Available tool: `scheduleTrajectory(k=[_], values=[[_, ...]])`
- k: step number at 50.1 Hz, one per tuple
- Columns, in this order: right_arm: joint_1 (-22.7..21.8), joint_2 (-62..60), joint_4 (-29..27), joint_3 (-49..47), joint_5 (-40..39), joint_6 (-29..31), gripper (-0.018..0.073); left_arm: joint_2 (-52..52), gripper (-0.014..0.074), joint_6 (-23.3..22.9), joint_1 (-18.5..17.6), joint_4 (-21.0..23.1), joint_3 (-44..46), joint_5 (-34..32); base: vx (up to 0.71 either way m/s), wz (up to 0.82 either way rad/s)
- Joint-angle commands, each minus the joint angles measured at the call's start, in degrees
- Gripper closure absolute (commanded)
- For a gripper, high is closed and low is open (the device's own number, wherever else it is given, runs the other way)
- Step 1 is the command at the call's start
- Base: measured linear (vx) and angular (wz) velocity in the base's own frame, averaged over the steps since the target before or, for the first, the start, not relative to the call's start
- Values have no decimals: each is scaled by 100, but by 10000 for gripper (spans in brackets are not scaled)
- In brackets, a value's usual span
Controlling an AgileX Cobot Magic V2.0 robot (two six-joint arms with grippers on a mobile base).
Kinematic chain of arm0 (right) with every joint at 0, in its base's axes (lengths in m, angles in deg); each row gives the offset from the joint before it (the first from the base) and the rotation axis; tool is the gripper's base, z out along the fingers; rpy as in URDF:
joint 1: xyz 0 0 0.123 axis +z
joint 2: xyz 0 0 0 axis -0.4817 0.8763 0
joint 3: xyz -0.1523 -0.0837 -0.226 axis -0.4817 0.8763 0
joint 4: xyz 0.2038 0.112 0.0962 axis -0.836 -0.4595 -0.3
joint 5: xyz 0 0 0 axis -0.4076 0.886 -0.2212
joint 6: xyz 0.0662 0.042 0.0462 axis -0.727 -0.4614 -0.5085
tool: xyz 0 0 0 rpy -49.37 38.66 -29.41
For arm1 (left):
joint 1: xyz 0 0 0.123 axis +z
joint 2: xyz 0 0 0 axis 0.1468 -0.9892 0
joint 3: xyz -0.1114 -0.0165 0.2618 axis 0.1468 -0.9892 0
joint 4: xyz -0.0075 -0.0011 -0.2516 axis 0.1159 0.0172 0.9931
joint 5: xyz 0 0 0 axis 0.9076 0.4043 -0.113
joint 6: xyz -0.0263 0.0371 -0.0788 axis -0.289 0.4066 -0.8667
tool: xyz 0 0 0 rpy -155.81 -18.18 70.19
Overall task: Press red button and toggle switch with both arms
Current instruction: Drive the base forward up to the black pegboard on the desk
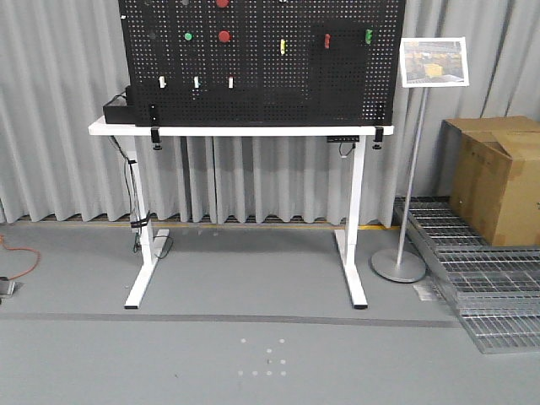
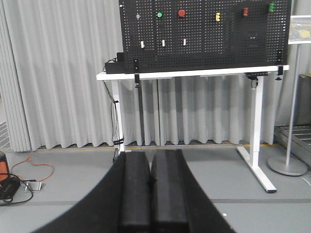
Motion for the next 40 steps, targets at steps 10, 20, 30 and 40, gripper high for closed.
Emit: scheduleTrajectory(k=[10,20,30,40], values=[[-32,-7,26,62,-466,42,559,-33,595,-49,3,55,-189,-408,24,0],[-32,-7,26,62,-466,42,559,-33,595,-49,3,55,-189,-408,30,-7],[-32,-7,26,62,-466,42,559,-33,595,-49,3,55,-189,-408,38,-5],[-32,-7,26,62,-466,42,559,-33,595,-49,3,55,-189,-408,42,-3]])
